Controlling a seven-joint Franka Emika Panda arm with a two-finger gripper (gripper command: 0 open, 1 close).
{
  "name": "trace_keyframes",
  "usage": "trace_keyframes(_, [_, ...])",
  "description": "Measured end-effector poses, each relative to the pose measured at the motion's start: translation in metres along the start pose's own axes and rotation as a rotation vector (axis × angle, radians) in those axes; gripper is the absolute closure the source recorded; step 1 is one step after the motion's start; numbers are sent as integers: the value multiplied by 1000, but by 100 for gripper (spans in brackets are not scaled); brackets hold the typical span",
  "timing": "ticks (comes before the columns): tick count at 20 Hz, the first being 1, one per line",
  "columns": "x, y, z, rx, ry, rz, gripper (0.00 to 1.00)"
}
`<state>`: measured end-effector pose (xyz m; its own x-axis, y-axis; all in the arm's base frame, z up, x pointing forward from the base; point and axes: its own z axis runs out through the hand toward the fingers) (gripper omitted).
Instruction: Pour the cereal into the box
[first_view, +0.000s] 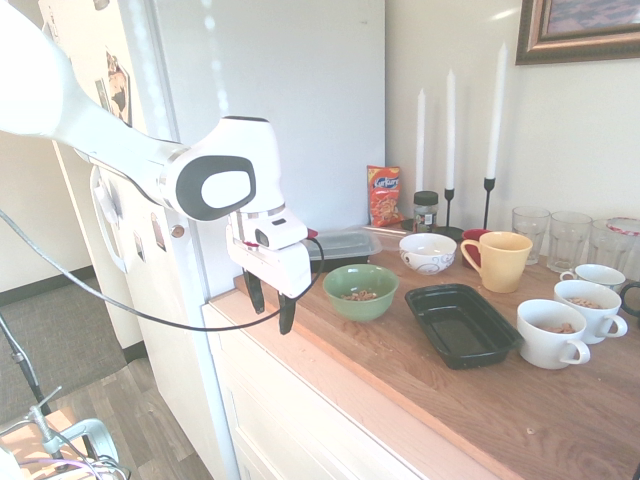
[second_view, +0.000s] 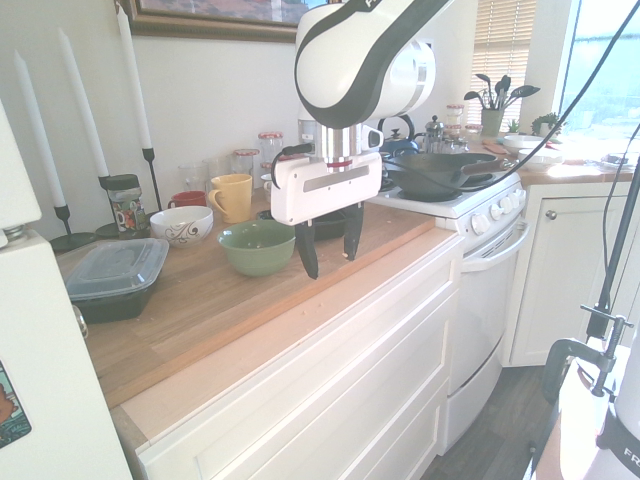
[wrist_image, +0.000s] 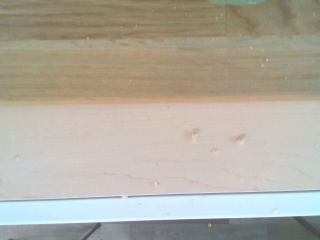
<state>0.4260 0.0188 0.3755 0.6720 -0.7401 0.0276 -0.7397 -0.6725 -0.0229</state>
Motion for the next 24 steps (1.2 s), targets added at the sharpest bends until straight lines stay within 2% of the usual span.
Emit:
trace_keyframes(3, [0,0,1,-2,5,-5,0])
trace_keyframes(7, [6,-18,-15,13,67,-53,0])
trace_keyframes(14, [4,-90,-29,24,178,-187,0])
trace_keyframes(19, [17,-136,-12,31,273,-224,0])
trace_keyframes(24, [43,-176,17,25,273,-208,0])
